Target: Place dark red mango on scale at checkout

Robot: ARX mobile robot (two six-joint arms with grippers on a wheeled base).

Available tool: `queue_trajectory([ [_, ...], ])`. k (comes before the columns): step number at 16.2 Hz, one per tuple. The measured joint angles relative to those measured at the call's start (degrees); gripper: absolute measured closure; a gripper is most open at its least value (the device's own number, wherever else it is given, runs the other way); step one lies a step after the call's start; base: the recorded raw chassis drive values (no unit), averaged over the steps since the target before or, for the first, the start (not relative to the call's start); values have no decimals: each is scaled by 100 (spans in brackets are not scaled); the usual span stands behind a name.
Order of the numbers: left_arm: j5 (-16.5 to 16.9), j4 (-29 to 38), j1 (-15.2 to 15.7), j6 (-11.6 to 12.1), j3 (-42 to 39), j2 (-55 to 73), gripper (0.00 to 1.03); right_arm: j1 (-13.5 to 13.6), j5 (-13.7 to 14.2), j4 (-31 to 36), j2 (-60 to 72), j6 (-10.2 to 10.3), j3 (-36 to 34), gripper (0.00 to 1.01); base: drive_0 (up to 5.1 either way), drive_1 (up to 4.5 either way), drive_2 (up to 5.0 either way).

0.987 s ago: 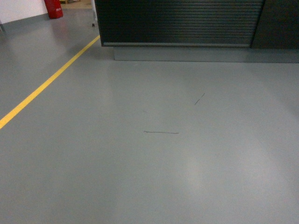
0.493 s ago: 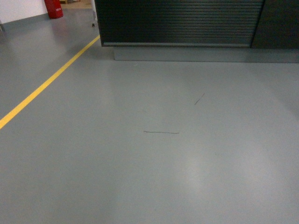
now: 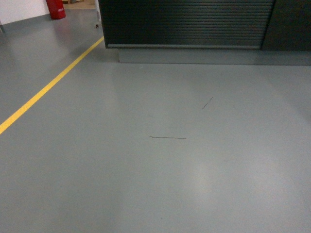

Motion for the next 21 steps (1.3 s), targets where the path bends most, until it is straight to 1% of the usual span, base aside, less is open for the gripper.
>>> queue_trajectory([
  [10,0,0,0,0,0,0,5,0,0,0,0,0,0,3,0,0,0],
  [14,0,0,0,0,0,0,5,0,0,0,0,0,0,3,8,285,-270],
  [21,0,4,0,0,0,0,5,0,0,-7,0,0,0,3,3,371,-366],
])
